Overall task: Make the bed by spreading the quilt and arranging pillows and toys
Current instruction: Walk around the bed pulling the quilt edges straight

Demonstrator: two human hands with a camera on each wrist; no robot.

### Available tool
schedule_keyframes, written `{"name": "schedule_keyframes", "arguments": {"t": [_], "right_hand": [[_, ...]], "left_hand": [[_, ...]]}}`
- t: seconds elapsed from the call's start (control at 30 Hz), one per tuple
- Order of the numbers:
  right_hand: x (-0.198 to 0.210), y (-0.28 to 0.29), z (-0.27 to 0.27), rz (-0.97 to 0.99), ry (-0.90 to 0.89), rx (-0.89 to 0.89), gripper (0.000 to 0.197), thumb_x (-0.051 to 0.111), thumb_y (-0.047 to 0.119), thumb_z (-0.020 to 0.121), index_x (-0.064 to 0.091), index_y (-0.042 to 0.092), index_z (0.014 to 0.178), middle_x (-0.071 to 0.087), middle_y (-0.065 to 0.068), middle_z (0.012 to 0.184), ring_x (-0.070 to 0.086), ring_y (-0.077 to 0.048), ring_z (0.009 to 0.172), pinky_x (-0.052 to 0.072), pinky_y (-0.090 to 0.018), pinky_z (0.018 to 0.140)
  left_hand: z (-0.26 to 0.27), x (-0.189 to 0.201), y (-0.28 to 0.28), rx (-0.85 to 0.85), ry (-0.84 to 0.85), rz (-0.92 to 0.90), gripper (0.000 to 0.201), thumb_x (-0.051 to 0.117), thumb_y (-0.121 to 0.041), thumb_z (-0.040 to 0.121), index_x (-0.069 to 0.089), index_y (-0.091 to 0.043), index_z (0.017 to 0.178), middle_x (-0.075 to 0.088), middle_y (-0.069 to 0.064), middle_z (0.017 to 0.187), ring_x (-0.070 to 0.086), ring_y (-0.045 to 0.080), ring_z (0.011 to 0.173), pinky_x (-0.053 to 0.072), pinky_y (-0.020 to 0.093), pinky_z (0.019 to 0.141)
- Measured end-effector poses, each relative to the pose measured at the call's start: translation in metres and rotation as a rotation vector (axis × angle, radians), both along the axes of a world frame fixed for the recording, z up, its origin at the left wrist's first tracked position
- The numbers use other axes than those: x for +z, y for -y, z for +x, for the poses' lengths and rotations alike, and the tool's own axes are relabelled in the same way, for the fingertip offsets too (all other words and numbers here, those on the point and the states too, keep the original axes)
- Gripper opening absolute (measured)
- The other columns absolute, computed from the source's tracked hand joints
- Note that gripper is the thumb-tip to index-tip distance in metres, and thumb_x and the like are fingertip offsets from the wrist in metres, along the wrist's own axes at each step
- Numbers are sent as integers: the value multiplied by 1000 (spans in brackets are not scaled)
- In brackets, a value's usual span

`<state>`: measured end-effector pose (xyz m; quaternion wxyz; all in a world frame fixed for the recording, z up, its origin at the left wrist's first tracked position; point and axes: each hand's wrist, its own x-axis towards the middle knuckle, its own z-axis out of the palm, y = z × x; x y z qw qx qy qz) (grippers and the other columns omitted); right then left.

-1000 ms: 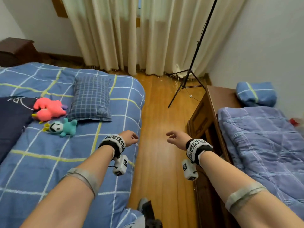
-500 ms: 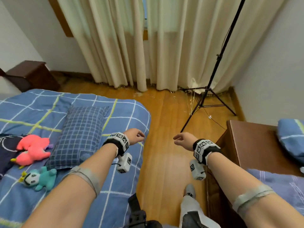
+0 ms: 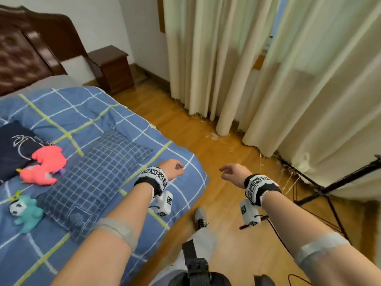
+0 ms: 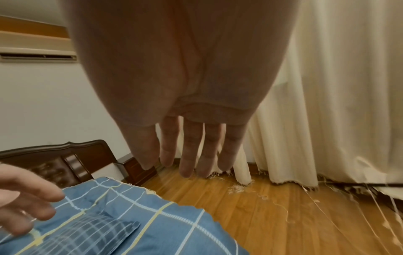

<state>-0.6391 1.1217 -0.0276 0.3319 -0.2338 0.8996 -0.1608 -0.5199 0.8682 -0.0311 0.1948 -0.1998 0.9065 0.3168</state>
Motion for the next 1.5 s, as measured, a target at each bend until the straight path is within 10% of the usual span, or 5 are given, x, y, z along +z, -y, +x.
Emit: {"name": "schedule_keyframes", "arguments": {"t": [0.43,0.77,1.17,1.5], "right_hand": [[5,53,-390,96,1,40,43,58,38,95,53,28,136,59,3,134,60,-18,114,50,-34,96],[12,257,-680,-42,-52,376,42,57,30,96,54,23,137,60,0,134,60,-20,118,51,-33,98],[22,563,-794,-77,44,947,44,63,29,93,52,29,136,57,8,136,56,-14,123,47,-33,104],[15,839,-821,-31,48,1048,45,62,26,95,50,27,138,55,5,140,54,-15,126,46,-35,105]], "left_hand": [[-392,-3,63,-3,18,-24,34,62,-42,88,63,-29,119,66,-7,121,62,15,109,50,31,95],[-616,13,202,380,-89,-112,38,59,-49,88,61,-33,122,64,-12,123,61,12,109,49,32,97],[-630,39,341,985,-3,-173,42,57,-44,91,57,-26,129,62,-4,129,59,18,117,46,34,101],[-667,30,599,1098,34,-144,46,55,-41,93,53,-24,135,55,0,138,54,23,124,42,37,105]]}}
